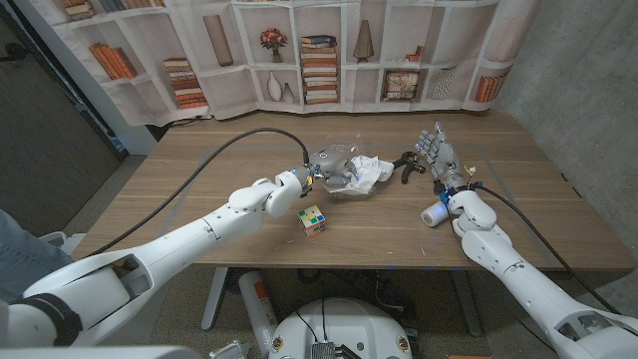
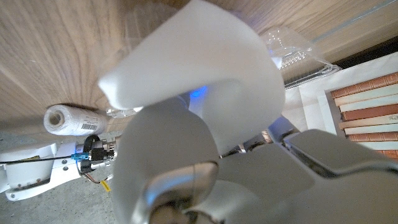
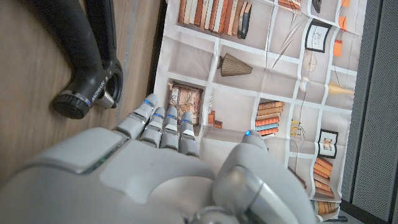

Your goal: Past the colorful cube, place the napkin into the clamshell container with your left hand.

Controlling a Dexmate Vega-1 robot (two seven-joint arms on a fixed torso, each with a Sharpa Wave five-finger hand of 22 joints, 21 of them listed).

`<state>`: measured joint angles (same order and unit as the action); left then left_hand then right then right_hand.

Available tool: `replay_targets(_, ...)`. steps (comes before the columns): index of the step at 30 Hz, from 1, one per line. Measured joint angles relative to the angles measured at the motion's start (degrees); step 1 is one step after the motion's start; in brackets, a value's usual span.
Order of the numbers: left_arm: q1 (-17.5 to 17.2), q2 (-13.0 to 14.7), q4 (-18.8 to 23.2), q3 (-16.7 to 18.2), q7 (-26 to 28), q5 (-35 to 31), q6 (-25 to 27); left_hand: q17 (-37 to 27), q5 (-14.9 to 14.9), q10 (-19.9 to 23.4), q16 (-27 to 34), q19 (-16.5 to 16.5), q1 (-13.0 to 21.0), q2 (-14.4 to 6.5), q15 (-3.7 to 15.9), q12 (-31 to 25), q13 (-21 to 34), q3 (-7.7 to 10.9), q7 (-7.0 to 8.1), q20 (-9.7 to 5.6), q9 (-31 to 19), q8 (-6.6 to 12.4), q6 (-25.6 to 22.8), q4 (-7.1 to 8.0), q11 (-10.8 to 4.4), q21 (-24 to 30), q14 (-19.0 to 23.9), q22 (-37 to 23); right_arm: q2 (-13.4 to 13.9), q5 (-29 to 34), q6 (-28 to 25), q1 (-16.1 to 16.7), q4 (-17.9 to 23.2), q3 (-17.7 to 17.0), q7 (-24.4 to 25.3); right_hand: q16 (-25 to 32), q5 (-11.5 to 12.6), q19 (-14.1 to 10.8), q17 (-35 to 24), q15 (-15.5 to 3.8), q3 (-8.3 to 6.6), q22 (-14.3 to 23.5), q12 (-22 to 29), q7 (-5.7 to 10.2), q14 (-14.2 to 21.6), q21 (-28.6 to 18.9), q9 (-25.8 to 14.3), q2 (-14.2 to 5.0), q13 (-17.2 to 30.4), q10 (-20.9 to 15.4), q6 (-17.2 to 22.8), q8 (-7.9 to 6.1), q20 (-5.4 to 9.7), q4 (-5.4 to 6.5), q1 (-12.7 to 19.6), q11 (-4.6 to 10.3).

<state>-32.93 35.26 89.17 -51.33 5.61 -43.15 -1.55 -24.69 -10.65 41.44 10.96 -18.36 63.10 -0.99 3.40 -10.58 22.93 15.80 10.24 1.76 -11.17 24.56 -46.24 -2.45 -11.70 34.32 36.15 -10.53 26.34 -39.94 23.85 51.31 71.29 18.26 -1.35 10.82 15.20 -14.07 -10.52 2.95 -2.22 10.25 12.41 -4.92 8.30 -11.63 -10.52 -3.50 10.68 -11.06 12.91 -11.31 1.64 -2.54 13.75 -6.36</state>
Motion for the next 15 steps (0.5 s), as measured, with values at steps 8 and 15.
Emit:
replay_targets(8,-0.12,0.09,0.58,0.20,-0.44,-0.01,0.20,0.00,-0.49,-0.35,0.33,0.29,-0.51,-0.08,0.00,0.00,-0.10,-0.17,0.32,0.29,0.00,-0.22,0.31,0.17,-0.17,0.00,0.00,0.00,0.23,0.03,-0.14,0.29,0.60,-0.09,0.14,0.00,0.00,0.00,0.00,0.00,0.17,0.00,0.00,0.02,0.00,0.00,0.00,-0.22,0.00,0.00,0.01,0.00,0.00,-0.17,0.22,0.00)
replay_targets(15,-0.21,0.14,1.11,0.42,-0.72,-0.09,0.43,0.17,-0.49,-0.51,0.33,0.29,-0.73,0.15,-0.04,0.00,-0.10,-0.17,0.01,0.29,0.21,-0.22,0.62,0.17,-0.33,-0.21,-0.59,0.00,0.33,0.03,-0.23,0.39,0.76,-0.12,0.15,0.00,0.00,0.00,0.00,0.22,0.17,0.00,0.00,0.01,0.21,0.00,0.00,-0.23,0.00,0.00,0.00,0.00,0.00,-0.17,0.22,0.00)
